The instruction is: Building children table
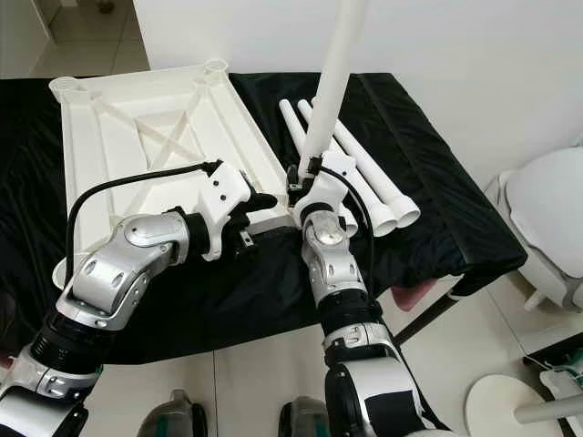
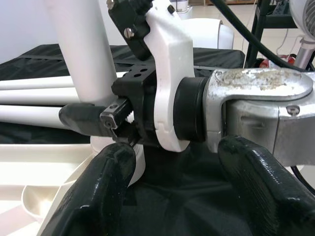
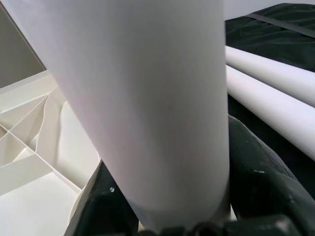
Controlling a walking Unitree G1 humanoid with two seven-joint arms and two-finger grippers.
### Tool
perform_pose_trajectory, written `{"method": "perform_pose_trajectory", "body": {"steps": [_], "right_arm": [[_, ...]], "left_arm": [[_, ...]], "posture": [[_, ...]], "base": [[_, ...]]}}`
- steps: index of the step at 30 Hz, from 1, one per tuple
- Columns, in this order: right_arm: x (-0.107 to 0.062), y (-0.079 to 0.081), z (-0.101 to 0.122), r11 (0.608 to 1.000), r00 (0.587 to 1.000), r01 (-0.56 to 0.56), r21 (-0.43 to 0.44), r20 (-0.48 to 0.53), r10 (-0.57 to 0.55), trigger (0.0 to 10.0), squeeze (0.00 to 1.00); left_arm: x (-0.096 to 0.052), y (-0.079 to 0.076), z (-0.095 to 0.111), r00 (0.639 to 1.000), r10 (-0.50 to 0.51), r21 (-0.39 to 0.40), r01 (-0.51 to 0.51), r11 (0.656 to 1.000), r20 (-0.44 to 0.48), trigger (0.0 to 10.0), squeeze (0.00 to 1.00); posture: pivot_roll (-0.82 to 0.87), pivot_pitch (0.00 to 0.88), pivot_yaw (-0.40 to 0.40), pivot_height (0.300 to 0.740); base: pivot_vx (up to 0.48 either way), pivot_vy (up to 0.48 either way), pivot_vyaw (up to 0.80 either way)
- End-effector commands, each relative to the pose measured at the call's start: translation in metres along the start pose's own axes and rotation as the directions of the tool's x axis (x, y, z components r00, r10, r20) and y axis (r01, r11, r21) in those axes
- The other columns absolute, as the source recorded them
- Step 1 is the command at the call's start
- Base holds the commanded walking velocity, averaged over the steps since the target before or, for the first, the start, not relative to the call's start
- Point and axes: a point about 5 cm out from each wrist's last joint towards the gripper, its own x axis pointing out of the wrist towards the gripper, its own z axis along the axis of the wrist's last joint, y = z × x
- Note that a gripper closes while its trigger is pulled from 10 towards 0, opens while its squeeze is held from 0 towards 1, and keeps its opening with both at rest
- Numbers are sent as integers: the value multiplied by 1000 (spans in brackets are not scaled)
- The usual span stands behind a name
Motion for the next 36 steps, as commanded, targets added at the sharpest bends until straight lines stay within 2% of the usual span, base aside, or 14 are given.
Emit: {"method": "perform_pose_trajectory", "body": {"steps": [1,4,5,9,13,14,15,16,19,25,30,35,36], "right_arm": [[-1,-11,-7,998,998,52,17,-43,-52,10000,0],[-2,-11,-6,1000,999,15,14,-30,-14,10000,0],[-4,-10,-5,999,999,-31,9,-14,31,10000,1000],[-7,-17,-3,992,992,-125,-30,5,125,10000,1000],[-7,-23,-1,985,986,-166,-46,10,167,10000,1000],[-8,-26,1,979,980,-197,-48,8,197,10000,953],[-8,-26,1,979,980,-197,-48,8,197,10000,953],[-8,-29,1,966,968,-252,-57,-4,252,10000,0],[-10,-40,5,916,925,-378,-133,-11,380,10000,0],[-8,-48,8,880,892,-450,-153,-23,452,10000,0],[-3,-52,12,820,843,-534,-208,-50,536,10000,0],[-1,-52,16,804,829,-553,-219,-48,558,10000,0],[0,-53,16,798,823,-561,-221,-50,565,9255,0]], "left_arm": [[0,-1,0,1000,7,3,-7,1000,-11,10000,0],[0,-1,0,1000,9,2,-9,1000,-9,10000,0],[0,-1,0,1000,8,2,-8,1000,-9,10000,0],[1,-1,0,1000,6,0,-6,1000,-7,10000,0],[1,-1,0,1000,8,0,-8,1000,-6,10000,0],[1,-1,0,1000,8,0,-8,1000,-6,10000,0],[1,-1,0,1000,8,0,-8,1000,-6,10000,0],[1,-1,0,1000,9,-1,-9,1000,-5,10000,0],[1,-1,0,1000,7,-2,-7,1000,-5,10000,0],[1,-1,0,1000,3,-2,-3,1000,-5,10000,0],[2,-1,1,1000,-1,2,1,1000,-5,10000,0],[2,0,2,1000,1,3,-1,1000,-4,10000,0],[2,0,2,1000,2,4,-2,1000,-4,10000,0]], "posture": [[-34,0,-32,740],[-38,0,-32,740],[-42,0,-31,740],[-45,0,-35,740],[-45,0,-36,740],[-45,0,-37,740],[-45,0,-37,740],[-46,0,-35,740],[-49,0,-31,740],[-50,0,-28,740],[-45,0,-26,740],[-43,0,-25,740],[-43,0,-25,740]], "base": [[0,0,0],[0,0,0],[0,0,0],[0,0,0],[0,0,0],[0,0,0],[0,0,0],[0,0,0],[0,0,0],[0,0,0],[0,0,0],[0,0,0],[0,0,0]]}}
